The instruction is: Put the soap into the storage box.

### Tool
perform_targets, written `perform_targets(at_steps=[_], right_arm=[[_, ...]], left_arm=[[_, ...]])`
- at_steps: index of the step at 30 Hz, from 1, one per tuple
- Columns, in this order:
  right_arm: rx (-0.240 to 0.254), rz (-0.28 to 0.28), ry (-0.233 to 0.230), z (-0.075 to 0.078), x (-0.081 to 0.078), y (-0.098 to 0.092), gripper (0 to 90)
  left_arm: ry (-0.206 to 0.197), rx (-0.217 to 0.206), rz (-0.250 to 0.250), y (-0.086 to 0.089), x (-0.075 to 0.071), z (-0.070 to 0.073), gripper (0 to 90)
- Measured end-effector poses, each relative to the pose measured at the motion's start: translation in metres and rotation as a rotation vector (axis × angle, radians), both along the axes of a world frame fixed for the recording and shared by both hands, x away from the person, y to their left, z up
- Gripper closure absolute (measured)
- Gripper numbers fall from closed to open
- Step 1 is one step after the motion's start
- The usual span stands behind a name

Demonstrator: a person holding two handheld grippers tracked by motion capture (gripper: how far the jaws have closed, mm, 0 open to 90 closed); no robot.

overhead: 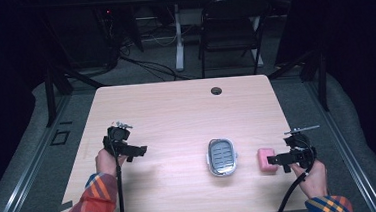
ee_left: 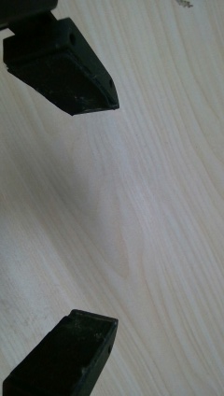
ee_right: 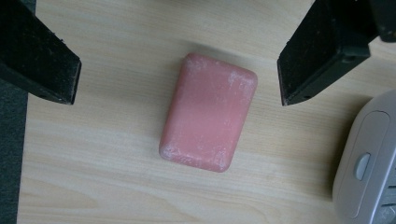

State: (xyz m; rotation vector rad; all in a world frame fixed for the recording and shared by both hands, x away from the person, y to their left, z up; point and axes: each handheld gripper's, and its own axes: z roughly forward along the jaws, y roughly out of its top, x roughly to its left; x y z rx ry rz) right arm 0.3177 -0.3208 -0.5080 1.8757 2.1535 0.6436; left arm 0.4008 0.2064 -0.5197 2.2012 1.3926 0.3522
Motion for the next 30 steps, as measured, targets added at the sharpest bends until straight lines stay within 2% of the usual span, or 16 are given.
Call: perform_targets(at_steps=[7,15,19,30], right_arm=[[0.031,-0.017,0.011,-0.002,0.000,-0.003,0.0],[0.023,-0.009,0.007,0.001,0.000,0.003,0.0],[0.025,-0.023,0.001,0.002,0.002,0.006,0.0],[0.018,-0.034,0.065,-0.006,0.019,0.017,0.0]], left_arm=[[0.016,-0.010,0.008,-0.002,0.000,0.000,0.0],[0.013,0.002,-0.003,-0.005,0.001,0.001,0.0],[0.014,0.006,0.002,-0.005,0.001,0.000,0.0],[0.018,0.008,-0.008,-0.005,0.002,0.000,0.0]])
